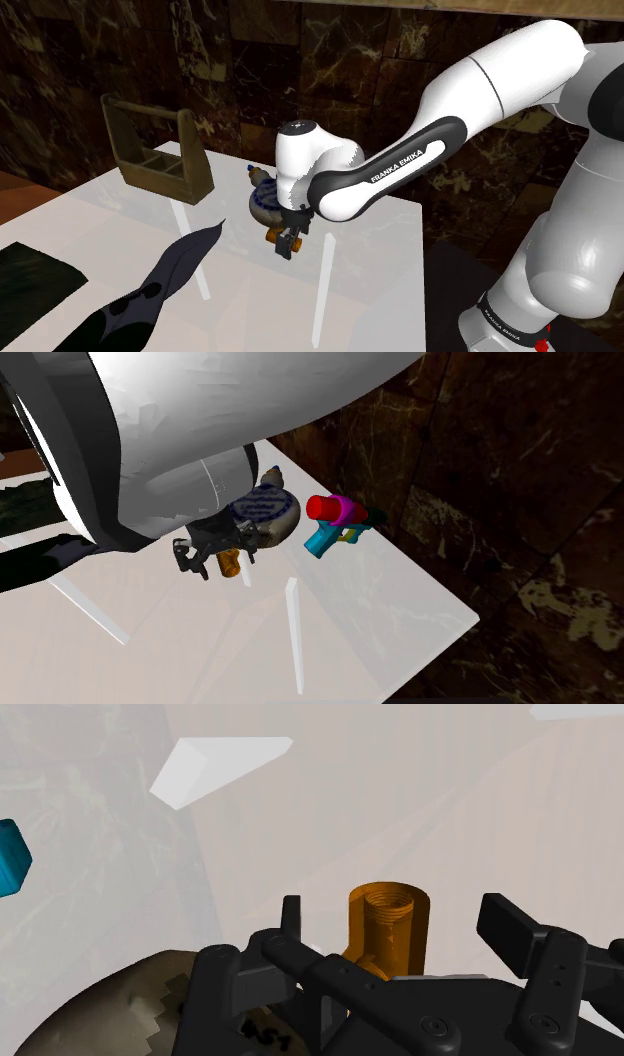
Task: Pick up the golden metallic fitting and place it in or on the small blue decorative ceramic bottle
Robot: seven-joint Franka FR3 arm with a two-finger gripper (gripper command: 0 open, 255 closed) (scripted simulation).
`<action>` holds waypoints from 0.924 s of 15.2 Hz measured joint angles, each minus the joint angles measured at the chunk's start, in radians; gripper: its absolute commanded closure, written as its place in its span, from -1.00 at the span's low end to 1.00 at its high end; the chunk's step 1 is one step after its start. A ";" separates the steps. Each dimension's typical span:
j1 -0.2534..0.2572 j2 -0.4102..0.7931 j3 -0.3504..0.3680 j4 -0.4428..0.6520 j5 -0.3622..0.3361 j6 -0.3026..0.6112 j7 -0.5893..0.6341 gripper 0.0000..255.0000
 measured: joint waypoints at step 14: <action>0.000 0.000 0.000 -0.001 0.000 0.001 0.000 1.00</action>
